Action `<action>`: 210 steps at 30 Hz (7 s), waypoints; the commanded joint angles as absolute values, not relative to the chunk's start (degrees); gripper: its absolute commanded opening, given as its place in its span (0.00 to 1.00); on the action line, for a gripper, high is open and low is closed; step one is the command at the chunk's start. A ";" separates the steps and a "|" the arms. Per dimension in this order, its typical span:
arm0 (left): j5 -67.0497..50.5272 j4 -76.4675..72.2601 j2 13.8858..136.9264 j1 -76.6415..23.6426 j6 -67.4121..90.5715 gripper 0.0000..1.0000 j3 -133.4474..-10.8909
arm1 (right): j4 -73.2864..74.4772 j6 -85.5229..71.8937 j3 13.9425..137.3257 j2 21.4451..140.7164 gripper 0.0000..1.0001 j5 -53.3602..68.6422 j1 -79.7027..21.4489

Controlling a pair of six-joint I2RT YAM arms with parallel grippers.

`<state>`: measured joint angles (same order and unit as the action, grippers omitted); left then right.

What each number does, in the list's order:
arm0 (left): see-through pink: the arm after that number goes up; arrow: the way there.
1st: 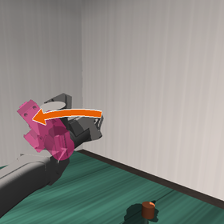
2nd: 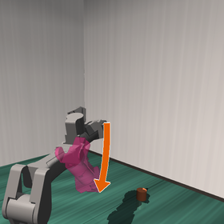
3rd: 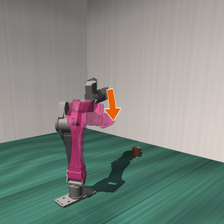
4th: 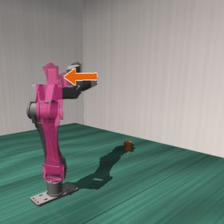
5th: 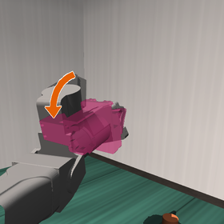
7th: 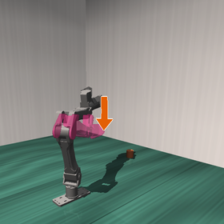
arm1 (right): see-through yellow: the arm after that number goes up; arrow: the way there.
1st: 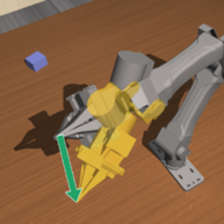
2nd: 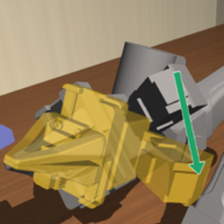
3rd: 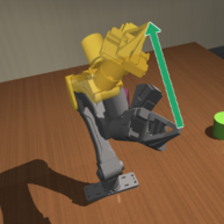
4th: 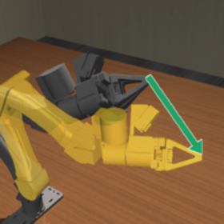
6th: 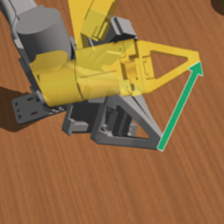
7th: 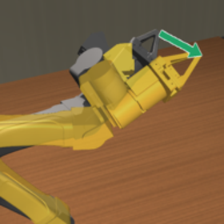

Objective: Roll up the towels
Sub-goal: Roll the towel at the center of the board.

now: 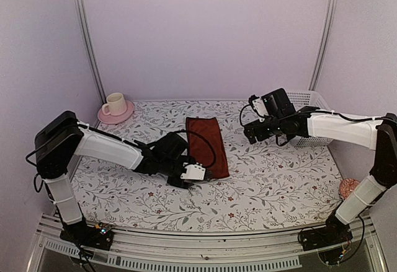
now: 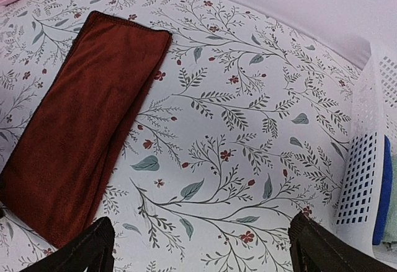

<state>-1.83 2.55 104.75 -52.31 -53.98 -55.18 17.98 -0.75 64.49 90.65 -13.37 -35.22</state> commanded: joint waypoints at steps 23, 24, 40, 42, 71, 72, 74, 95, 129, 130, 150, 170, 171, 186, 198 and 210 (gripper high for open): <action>-22.01 22.03 109.04 -44.98 -46.75 0.00 -66.40 | -22.11 32.62 34.13 75.93 0.88 9.30 -46.69; -24.03 23.42 109.45 -44.04 -46.88 0.00 -67.19 | -23.13 34.79 33.58 76.45 0.89 10.19 -47.39; -43.79 43.90 121.39 -34.89 -50.10 0.00 -79.18 | -23.59 47.27 39.02 94.22 0.76 10.97 -52.99; -44.05 44.32 121.71 -34.45 -50.17 0.00 -79.27 | -23.58 47.18 39.52 95.86 0.72 9.83 -53.67; -40.28 39.71 111.46 -33.90 -48.80 0.64 -71.89 | -6.83 36.69 50.02 102.11 0.02 10.97 -56.07; -39.47 38.20 110.19 -33.90 -48.63 0.72 -70.44 | -5.63 36.09 50.75 102.45 0.02 11.26 -55.97; -38.45 35.48 108.46 -34.01 -48.51 0.80 -67.84 | -3.87 34.51 52.01 102.94 0.02 12.48 -55.39; -20.04 6.66 98.41 -40.90 -41.30 0.97 -50.59 | 3.75 20.99 58.43 105.06 0.02 25.62 -46.63; -35.57 27.30 110.47 -35.46 -40.07 0.31 -66.33 | 8.18 15.23 63.67 111.04 0.03 28.16 -41.68; -35.72 28.14 111.19 -35.36 -39.84 0.31 -66.81 | 8.37 15.15 63.74 111.21 0.03 28.35 -41.60; -38.11 31.07 117.13 -30.95 -35.04 0.46 -71.65 | 12.92 11.48 67.31 116.37 0.04 28.47 -39.48; -20.06 -3.11 87.80 -37.30 -49.33 0.58 -43.75 | 16.82 8.59 68.81 118.94 0.04 33.08 -37.08; -18.94 -5.75 86.90 -38.17 -50.44 0.57 -42.04 | 16.93 8.50 69.48 119.11 0.04 33.28 -37.03; -0.44 -18.69 92.40 -50.37 -62.27 0.53 -35.67 | 18.55 8.31 72.27 120.67 0.04 34.88 -36.26; 5.54 -23.24 99.19 -52.64 -63.89 0.54 -35.47 | 18.60 8.39 72.19 120.69 0.04 35.29 -36.04; 9.39 -23.12 104.83 -52.72 -65.35 0.40 -36.52 | 18.79 8.87 72.57 121.72 0.04 35.88 -36.04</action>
